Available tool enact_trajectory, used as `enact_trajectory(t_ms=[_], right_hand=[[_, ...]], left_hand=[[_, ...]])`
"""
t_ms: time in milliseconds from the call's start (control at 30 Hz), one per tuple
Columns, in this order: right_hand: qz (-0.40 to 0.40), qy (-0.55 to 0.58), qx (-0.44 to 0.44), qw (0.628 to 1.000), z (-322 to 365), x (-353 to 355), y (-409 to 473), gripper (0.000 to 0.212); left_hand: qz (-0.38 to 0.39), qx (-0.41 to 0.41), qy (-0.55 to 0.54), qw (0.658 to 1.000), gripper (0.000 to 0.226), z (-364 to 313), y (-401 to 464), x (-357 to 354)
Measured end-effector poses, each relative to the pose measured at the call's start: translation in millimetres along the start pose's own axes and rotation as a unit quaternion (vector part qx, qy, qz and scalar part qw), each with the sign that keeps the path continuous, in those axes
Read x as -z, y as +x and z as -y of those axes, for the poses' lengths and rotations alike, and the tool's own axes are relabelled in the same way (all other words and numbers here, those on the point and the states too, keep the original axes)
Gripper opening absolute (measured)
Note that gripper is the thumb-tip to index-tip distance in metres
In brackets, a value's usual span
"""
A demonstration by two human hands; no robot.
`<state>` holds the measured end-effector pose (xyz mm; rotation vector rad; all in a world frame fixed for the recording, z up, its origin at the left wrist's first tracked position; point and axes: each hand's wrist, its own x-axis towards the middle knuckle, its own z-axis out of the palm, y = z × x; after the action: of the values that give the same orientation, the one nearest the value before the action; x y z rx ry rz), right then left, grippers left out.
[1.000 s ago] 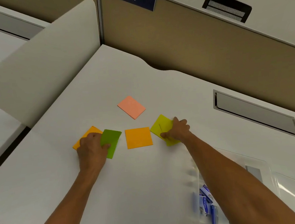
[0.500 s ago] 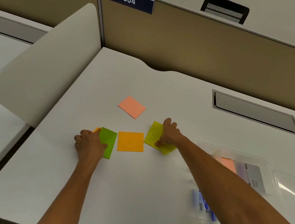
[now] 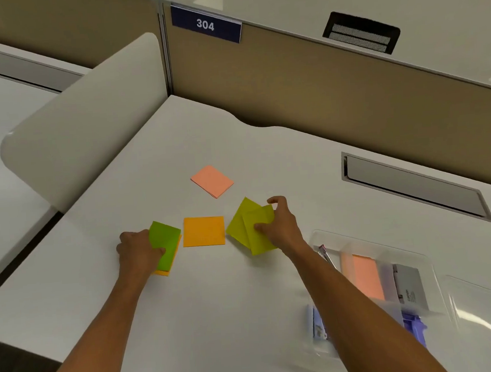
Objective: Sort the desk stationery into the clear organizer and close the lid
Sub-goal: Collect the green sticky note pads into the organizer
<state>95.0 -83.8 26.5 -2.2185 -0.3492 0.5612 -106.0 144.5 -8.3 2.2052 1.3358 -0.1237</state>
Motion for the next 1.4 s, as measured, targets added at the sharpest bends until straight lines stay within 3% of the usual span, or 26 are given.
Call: enact_trajectory(t_ms=[100, 267, 433, 533, 700, 967, 1233, 1400], right_hand=[[-0.019, 0.066, -0.002, 0.998, -2.4, 16.7, -11.3, 0.058], [-0.046, 0.121, 0.016, 0.991, -15.9, 56.6, -27.9, 0.022], [-0.055, 0.096, 0.058, 0.992, -49.4, 108.5, -46.1, 0.026], [-0.081, 0.081, 0.040, 0.993, -72.1, 139.0, -55.2, 0.041], [-0.127, 0.063, -0.028, 0.989, -108.0, 180.2, -66.9, 0.052], [-0.118, 0.003, -0.092, 0.989, -144.0, 191.2, -81.8, 0.063], [-0.043, -0.029, -0.114, 0.992, -150.8, 180.7, -83.0, 0.067], [-0.004, 0.034, -0.146, 0.989, -155.5, 184.4, -87.5, 0.053]], left_hand=[[-0.007, -0.013, -0.026, 1.000, 0.033, -0.9, -11.2, -1.2], [-0.061, 0.016, -0.096, 0.993, 0.036, -6.1, -38.3, -10.3], [-0.088, -0.009, -0.246, 0.965, 0.043, -32.7, -70.5, -16.6], [-0.090, -0.038, -0.296, 0.950, 0.050, -57.0, -88.9, -24.6], [-0.065, -0.091, -0.330, 0.937, 0.055, -110.4, -120.9, -40.4], [0.024, -0.158, -0.324, 0.933, 0.057, -199.8, -163.8, -77.9], [0.122, -0.225, -0.287, 0.923, 0.067, -257.0, -203.4, -110.7], [0.150, -0.228, -0.264, 0.925, 0.076, -274.0, -217.7, -128.3]])
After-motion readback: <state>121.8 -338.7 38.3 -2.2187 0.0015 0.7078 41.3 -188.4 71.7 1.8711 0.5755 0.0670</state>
